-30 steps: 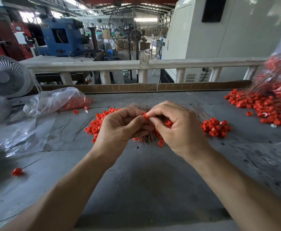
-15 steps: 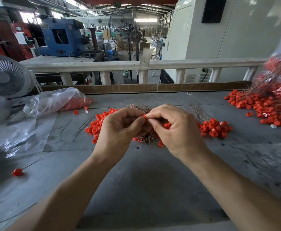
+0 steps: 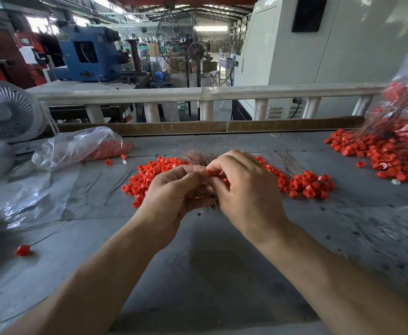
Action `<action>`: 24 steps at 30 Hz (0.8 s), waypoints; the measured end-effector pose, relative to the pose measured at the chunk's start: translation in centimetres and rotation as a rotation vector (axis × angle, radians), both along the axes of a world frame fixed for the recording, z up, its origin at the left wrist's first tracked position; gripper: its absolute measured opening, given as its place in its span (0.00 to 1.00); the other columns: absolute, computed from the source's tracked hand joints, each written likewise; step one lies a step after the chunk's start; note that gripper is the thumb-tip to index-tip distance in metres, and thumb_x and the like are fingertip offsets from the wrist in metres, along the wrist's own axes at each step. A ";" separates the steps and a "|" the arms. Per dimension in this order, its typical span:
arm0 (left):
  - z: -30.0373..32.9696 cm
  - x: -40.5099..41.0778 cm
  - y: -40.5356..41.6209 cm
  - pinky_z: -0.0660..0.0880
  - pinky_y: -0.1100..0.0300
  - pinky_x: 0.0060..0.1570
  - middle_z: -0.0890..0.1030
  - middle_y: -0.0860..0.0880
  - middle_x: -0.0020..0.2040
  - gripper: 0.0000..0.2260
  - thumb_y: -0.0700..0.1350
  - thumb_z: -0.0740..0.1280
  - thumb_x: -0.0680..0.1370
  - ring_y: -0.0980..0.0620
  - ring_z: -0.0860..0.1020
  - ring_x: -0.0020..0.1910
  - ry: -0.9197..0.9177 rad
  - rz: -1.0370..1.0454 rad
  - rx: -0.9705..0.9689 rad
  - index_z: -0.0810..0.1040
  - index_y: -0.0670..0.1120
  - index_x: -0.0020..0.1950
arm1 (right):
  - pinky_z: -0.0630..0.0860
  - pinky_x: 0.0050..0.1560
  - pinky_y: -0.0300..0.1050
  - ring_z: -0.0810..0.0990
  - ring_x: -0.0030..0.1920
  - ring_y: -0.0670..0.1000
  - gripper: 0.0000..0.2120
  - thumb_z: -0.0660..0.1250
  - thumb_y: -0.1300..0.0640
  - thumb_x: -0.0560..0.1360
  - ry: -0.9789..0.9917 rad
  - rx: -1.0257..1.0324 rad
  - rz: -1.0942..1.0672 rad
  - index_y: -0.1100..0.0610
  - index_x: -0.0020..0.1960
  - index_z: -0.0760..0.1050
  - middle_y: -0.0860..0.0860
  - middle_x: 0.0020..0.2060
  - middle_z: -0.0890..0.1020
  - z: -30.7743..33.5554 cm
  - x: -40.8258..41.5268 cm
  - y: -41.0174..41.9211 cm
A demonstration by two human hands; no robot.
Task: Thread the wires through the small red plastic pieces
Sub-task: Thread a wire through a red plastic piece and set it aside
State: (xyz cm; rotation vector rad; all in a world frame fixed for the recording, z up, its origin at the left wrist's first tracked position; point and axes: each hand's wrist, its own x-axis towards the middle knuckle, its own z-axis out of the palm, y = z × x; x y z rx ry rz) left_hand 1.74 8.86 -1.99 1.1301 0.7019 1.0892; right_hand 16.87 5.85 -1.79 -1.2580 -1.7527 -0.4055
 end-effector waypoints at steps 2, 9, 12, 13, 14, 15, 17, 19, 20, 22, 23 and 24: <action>0.1 0.0 -0.1 0.82 0.50 0.50 0.84 0.40 0.44 0.09 0.43 0.69 0.75 0.45 0.83 0.44 -0.021 -0.016 -0.010 0.80 0.38 0.52 | 0.75 0.44 0.44 0.79 0.45 0.52 0.04 0.75 0.60 0.73 0.010 0.002 -0.003 0.57 0.45 0.81 0.49 0.41 0.82 0.0 0.0 0.0; 0.3 0.1 -0.3 0.81 0.48 0.52 0.84 0.40 0.44 0.05 0.40 0.66 0.79 0.46 0.83 0.43 -0.026 -0.028 -0.013 0.80 0.40 0.49 | 0.74 0.44 0.45 0.78 0.43 0.52 0.04 0.73 0.59 0.76 -0.020 0.034 0.017 0.58 0.44 0.80 0.50 0.40 0.81 0.2 0.4 0.1; 0.3 0.0 -0.3 0.82 0.49 0.50 0.84 0.39 0.45 0.05 0.40 0.67 0.78 0.45 0.84 0.43 -0.021 -0.025 -0.009 0.79 0.39 0.50 | 0.74 0.44 0.46 0.77 0.43 0.53 0.04 0.74 0.62 0.76 -0.022 0.038 0.025 0.58 0.43 0.80 0.50 0.40 0.81 0.1 0.6 0.2; 0.3 0.0 -0.2 0.82 0.49 0.50 0.84 0.39 0.45 0.07 0.41 0.68 0.76 0.46 0.84 0.43 -0.021 -0.023 -0.008 0.79 0.39 0.50 | 0.74 0.44 0.47 0.77 0.43 0.53 0.04 0.74 0.63 0.75 -0.020 0.041 0.028 0.58 0.43 0.80 0.50 0.40 0.81 0.1 0.6 0.3; 0.3 0.0 -0.2 0.83 0.50 0.50 0.84 0.39 0.45 0.08 0.42 0.68 0.75 0.46 0.84 0.43 -0.019 -0.022 -0.007 0.79 0.39 0.50 | 0.74 0.44 0.47 0.77 0.43 0.53 0.04 0.74 0.63 0.75 -0.016 0.045 0.031 0.59 0.43 0.80 0.50 0.40 0.81 0.0 0.5 0.3; 0.3 0.0 -0.2 0.83 0.50 0.50 0.84 0.38 0.44 0.08 0.42 0.68 0.75 0.45 0.84 0.43 -0.013 -0.020 -0.004 0.79 0.39 0.50 | 0.74 0.44 0.47 0.77 0.43 0.53 0.04 0.74 0.62 0.75 -0.008 0.050 0.038 0.59 0.43 0.80 0.50 0.40 0.81 0.0 0.5 0.4; 0.4 0.0 -0.2 0.83 0.50 0.50 0.84 0.38 0.43 0.06 0.42 0.68 0.76 0.45 0.84 0.43 -0.005 -0.015 -0.001 0.80 0.39 0.48 | 0.74 0.44 0.45 0.77 0.42 0.52 0.05 0.75 0.60 0.75 0.018 0.055 0.053 0.59 0.42 0.81 0.50 0.39 0.81 -0.1 0.5 0.4; 0.4 -0.1 -0.2 0.83 0.51 0.49 0.84 0.38 0.43 0.05 0.41 0.69 0.76 0.45 0.84 0.42 -0.006 -0.007 -0.003 0.82 0.40 0.46 | 0.73 0.44 0.44 0.77 0.42 0.52 0.06 0.75 0.60 0.75 0.041 0.056 0.069 0.59 0.42 0.81 0.50 0.38 0.81 -0.2 0.5 0.5; 0.4 -0.1 -0.2 0.83 0.52 0.48 0.85 0.38 0.43 0.05 0.41 0.69 0.75 0.45 0.84 0.42 -0.006 -0.004 -0.003 0.82 0.40 0.45 | 0.73 0.44 0.43 0.77 0.41 0.52 0.06 0.76 0.60 0.75 0.046 0.055 0.077 0.59 0.42 0.81 0.50 0.38 0.81 -0.2 0.5 0.5; 0.4 -0.1 -0.2 0.83 0.52 0.47 0.85 0.38 0.43 0.05 0.41 0.70 0.75 0.45 0.85 0.41 -0.001 -0.005 0.000 0.83 0.41 0.44 | 0.73 0.44 0.42 0.77 0.41 0.52 0.06 0.76 0.60 0.74 0.052 0.054 0.086 0.60 0.41 0.81 0.50 0.38 0.81 -0.2 0.6 0.5; 0.4 -0.1 -0.2 0.83 0.52 0.47 0.85 0.38 0.43 0.05 0.42 0.70 0.75 0.45 0.85 0.42 0.001 -0.006 0.000 0.84 0.41 0.44 | 0.73 0.44 0.43 0.77 0.41 0.53 0.06 0.76 0.61 0.74 0.054 0.054 0.091 0.60 0.41 0.81 0.51 0.38 0.81 -0.2 0.6 0.5; 0.4 -0.1 -0.2 0.83 0.52 0.47 0.85 0.37 0.43 0.05 0.42 0.70 0.74 0.45 0.85 0.42 0.002 -0.006 0.000 0.84 0.41 0.44 | 0.74 0.44 0.44 0.77 0.41 0.53 0.06 0.76 0.61 0.74 0.055 0.057 0.098 0.60 0.41 0.80 0.51 0.38 0.81 -0.2 0.6 0.5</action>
